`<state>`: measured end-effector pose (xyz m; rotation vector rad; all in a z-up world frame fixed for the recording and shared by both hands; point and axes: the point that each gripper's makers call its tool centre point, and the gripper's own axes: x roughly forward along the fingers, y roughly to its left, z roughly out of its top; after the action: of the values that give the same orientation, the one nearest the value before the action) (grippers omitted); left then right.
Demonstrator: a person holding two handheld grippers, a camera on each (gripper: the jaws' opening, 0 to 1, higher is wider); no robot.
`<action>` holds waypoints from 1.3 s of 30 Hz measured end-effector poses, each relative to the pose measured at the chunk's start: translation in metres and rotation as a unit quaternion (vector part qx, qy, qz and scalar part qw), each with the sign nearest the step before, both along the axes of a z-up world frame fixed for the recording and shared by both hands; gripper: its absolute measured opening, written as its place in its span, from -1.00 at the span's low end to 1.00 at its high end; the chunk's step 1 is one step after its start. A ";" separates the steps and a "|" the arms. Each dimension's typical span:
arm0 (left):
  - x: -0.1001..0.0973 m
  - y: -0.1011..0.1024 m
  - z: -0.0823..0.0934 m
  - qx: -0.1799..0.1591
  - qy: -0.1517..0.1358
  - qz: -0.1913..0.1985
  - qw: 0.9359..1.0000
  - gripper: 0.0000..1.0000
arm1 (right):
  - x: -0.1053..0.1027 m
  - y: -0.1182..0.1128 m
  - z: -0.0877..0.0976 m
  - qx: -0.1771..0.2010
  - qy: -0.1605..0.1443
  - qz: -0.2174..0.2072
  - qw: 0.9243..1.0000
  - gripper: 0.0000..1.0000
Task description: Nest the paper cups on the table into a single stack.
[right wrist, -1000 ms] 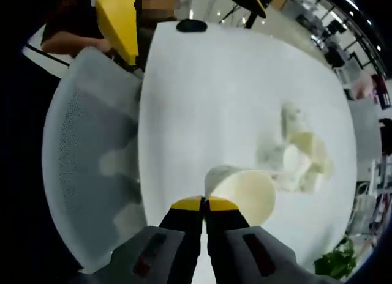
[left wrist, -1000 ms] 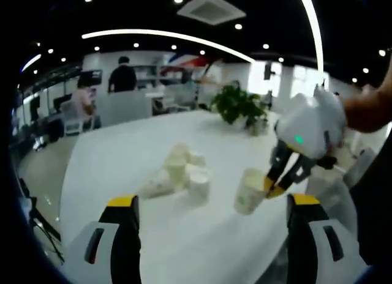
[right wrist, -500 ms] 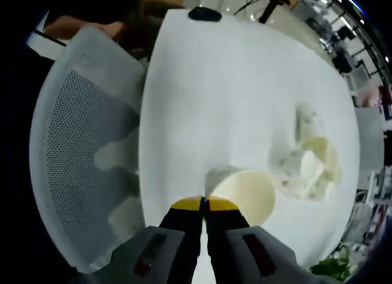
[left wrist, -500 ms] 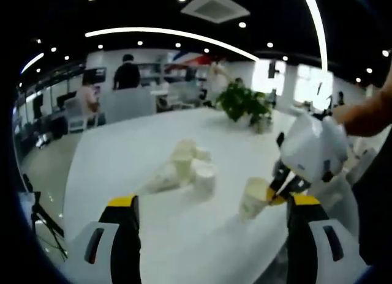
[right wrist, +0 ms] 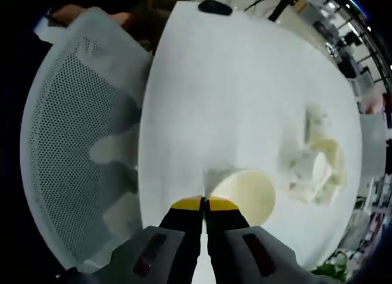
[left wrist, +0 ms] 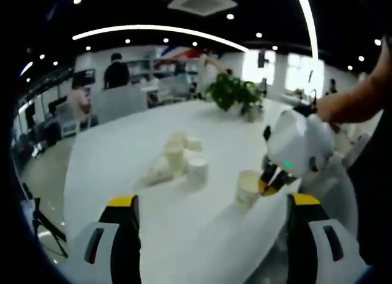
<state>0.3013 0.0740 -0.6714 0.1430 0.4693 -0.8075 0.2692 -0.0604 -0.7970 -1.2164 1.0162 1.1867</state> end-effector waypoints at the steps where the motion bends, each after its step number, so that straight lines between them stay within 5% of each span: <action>1: 0.000 0.000 0.000 0.001 -0.003 0.000 1.000 0.97 | -0.001 0.000 -0.001 0.001 0.002 0.001 1.000 -1.00; 8: 0.004 0.003 0.000 0.003 -0.030 0.001 1.000 0.97 | -0.003 0.000 -0.007 0.002 -0.001 0.011 1.000 -1.00; 26: 0.006 0.012 -0.015 -0.009 -0.017 0.016 1.000 0.97 | -0.005 0.002 -0.012 0.000 -0.009 0.041 0.999 -0.98; 31: 0.008 0.013 -0.013 -0.013 -0.019 0.018 1.000 0.97 | -0.006 0.006 -0.004 0.035 0.001 0.039 0.999 -0.51; 39: 0.018 0.010 -0.004 -0.028 -0.033 0.021 0.999 0.97 | 0.023 0.014 0.061 0.164 -0.013 -0.035 0.986 -0.07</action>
<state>0.3193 0.0843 -0.6752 0.1081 0.3857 -0.7716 0.2920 -0.0469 -0.7363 -0.9273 0.7985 1.2247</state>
